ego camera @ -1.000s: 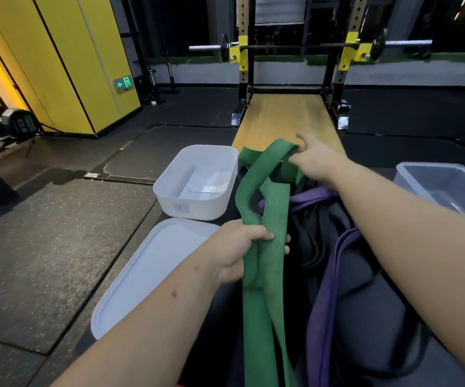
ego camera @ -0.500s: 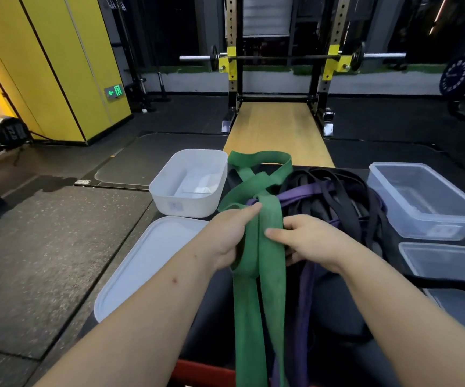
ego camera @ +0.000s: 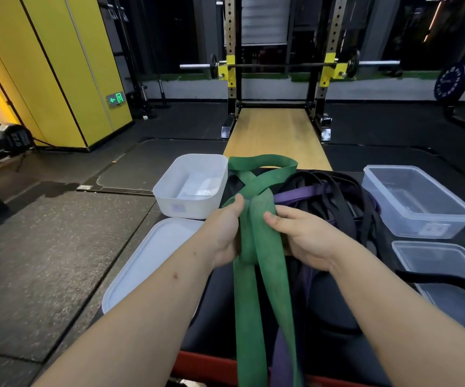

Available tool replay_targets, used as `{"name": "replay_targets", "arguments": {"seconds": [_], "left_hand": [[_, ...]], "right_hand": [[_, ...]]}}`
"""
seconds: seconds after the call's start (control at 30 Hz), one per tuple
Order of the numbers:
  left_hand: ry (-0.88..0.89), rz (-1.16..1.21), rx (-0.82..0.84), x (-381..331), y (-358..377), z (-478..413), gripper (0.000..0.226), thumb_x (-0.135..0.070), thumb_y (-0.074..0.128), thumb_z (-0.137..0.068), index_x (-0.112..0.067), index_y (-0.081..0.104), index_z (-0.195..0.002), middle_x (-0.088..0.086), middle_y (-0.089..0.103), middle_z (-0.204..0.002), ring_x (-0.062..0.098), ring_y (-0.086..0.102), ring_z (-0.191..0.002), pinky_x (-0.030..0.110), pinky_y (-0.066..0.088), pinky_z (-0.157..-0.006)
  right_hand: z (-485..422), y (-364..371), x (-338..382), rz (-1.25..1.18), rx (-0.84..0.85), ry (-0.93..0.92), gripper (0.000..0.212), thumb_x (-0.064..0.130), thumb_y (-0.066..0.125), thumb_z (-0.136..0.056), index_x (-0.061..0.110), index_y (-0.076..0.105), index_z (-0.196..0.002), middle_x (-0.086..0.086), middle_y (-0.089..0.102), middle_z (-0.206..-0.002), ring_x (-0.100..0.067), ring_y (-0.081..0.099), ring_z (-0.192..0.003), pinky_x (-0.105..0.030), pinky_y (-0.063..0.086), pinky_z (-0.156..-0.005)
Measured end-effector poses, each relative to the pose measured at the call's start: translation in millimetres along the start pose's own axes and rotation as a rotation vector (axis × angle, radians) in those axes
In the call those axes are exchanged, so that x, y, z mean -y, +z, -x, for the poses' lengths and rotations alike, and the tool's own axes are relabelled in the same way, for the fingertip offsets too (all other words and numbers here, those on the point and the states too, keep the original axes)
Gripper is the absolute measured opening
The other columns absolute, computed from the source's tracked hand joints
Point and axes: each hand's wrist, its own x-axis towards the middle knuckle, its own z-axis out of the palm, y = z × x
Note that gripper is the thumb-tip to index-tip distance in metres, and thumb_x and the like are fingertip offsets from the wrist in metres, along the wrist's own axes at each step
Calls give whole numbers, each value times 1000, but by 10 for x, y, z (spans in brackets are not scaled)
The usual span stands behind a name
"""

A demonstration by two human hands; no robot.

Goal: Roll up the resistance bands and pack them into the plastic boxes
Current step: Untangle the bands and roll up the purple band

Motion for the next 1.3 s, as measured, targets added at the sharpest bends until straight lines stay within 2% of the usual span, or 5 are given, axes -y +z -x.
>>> {"name": "replay_targets", "arguments": {"seconds": [0.23,0.43,0.8,0.97,1.3], "left_hand": [[67,-10,196,91,-25,91,66,-67,33,-102,-25,53,-147,8,60,-145,29,55,-136,53,37,-117],[277,-338,177,-80,-182,146,53,-31,77,-84,-8,63,-130,19,70,-123,36,68,-115,54,49,-107],[103,-208,215,-130,-227,224,33,1,68,-83,4,64,-116,23,68,-101,35,68,-86,37,58,-68],[-81,-61,39,165,-223,240,17,7,45,-88,1,55,-101,19,57,-75,34,64,-61,48,62,-68],[-253,-141,11,425,-315,329,32,-17,75,-80,-14,50,-101,4,49,-72,15,37,-51,24,30,-44]], "right_hand": [[-277,149,181,-75,-127,-134,36,19,63,-98,-6,65,-125,-27,70,-122,-37,70,-104,-54,55,-97],[-744,238,580,-43,-101,-225,32,7,47,-106,-14,57,-129,-27,65,-115,-34,67,-99,-52,55,-92],[-1451,46,1087,-93,-372,-393,40,-6,41,-103,10,63,-132,-13,75,-109,-28,75,-90,-46,62,-72],[-1524,-123,441,37,-448,-51,57,-1,56,-100,13,38,-152,-19,65,-134,-30,70,-109,-54,56,-99],[-880,-29,-109,217,-377,255,15,18,57,-102,4,59,-99,-18,61,-102,-31,72,-80,-38,63,-71]]}}
